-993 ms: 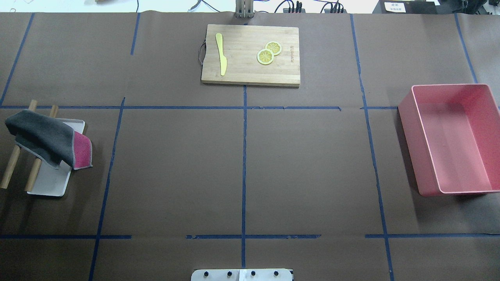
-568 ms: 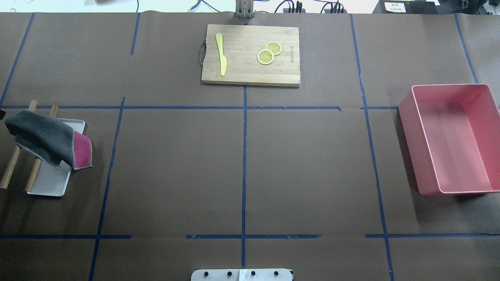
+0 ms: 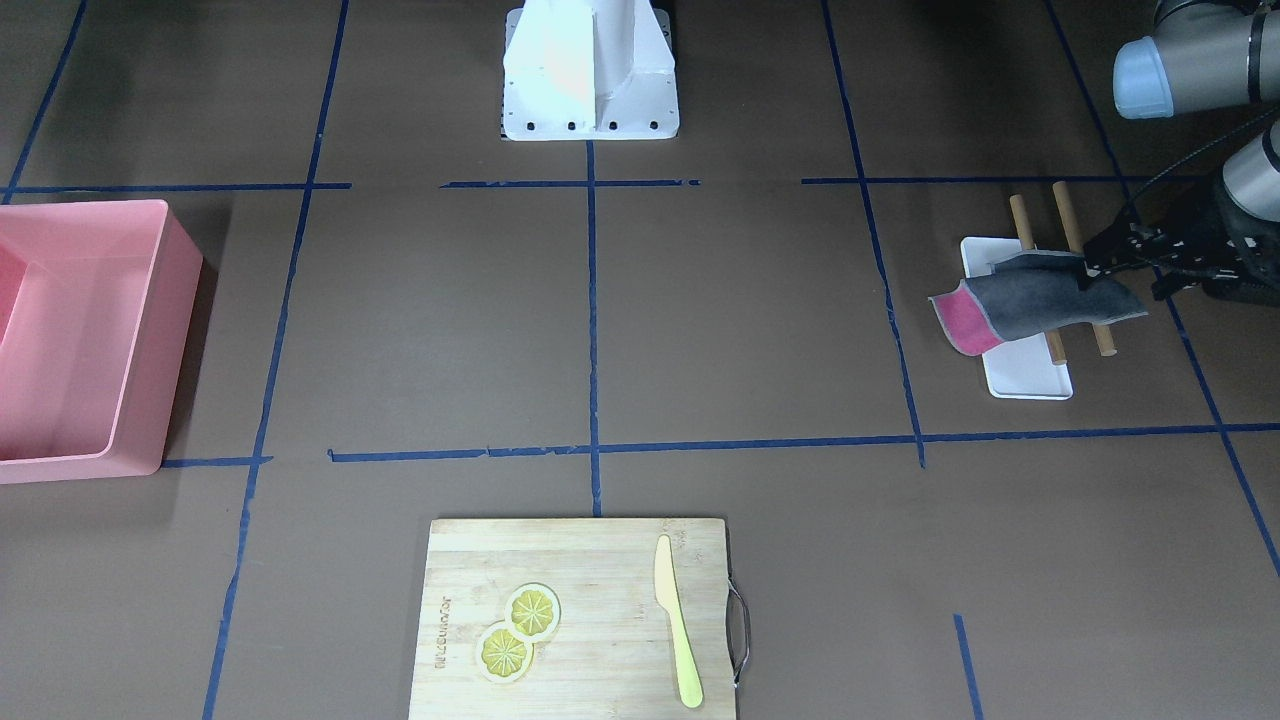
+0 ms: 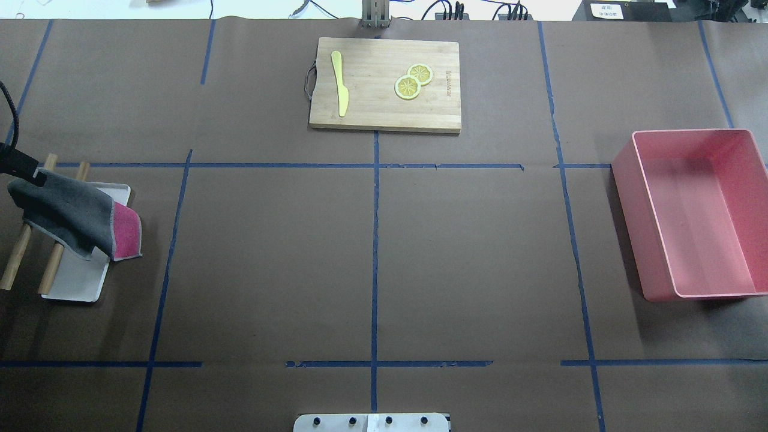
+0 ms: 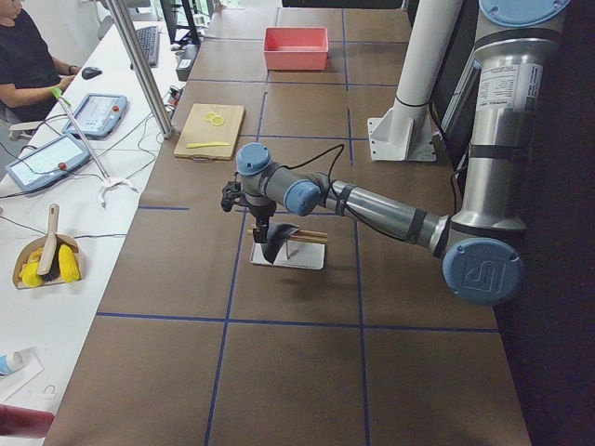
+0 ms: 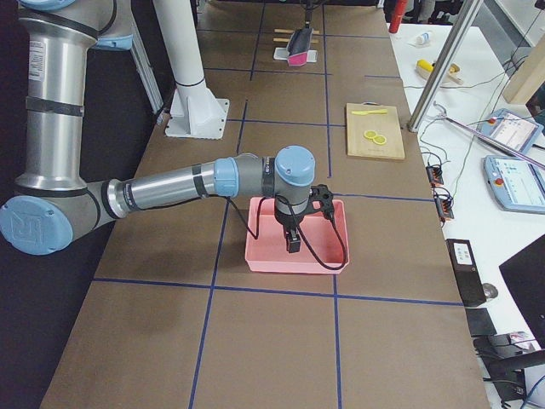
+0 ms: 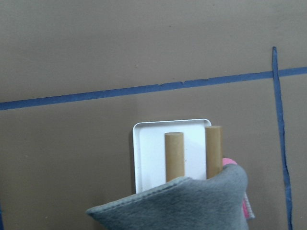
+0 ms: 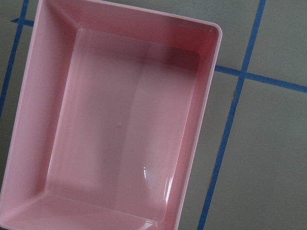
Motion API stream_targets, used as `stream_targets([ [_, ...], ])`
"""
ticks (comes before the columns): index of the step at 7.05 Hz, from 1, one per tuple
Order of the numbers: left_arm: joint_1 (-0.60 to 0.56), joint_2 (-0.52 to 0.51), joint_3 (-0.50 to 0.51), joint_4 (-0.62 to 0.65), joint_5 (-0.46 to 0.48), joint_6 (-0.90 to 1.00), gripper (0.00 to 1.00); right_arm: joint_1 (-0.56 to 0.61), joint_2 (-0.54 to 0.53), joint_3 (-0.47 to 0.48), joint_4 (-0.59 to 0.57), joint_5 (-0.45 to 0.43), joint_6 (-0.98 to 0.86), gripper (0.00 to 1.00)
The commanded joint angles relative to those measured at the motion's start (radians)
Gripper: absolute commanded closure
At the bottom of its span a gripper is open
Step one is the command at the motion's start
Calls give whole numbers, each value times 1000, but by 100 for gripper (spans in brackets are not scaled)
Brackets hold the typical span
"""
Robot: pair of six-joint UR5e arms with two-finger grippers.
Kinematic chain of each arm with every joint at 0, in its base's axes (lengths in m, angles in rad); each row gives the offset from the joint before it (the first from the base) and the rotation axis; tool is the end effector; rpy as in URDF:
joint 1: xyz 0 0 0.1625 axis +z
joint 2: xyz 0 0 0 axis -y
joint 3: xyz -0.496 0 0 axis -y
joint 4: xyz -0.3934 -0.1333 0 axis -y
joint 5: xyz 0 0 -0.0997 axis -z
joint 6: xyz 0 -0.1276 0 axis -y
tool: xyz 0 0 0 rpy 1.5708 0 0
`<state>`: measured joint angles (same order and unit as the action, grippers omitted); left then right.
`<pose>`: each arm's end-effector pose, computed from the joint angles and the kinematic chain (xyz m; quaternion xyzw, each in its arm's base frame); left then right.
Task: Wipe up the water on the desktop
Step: 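Grasp the grey-and-pink cloth on the white tray with the left gripper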
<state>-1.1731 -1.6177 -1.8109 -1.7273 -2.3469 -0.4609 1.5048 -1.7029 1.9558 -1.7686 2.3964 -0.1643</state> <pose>0.1647 -0.5054 0.5861 0.0315 0.4204 0.0546 0.9052 0.0117 -0.4216 0.6367 0.0449 -0.3993 -0.1162 0.9083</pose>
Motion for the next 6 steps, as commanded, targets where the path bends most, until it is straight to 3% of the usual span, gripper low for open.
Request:
stream_targets([
  [1,22,-17,7,0,4,1,4,0,0,0,0,1,0,0],
  [3,59,-25,16,-1,75,-4,9,0,0,0,0,1,2,0],
  [6,61,-10,36,2,64,-5,18,-2,0,0,0,4,2,0],
])
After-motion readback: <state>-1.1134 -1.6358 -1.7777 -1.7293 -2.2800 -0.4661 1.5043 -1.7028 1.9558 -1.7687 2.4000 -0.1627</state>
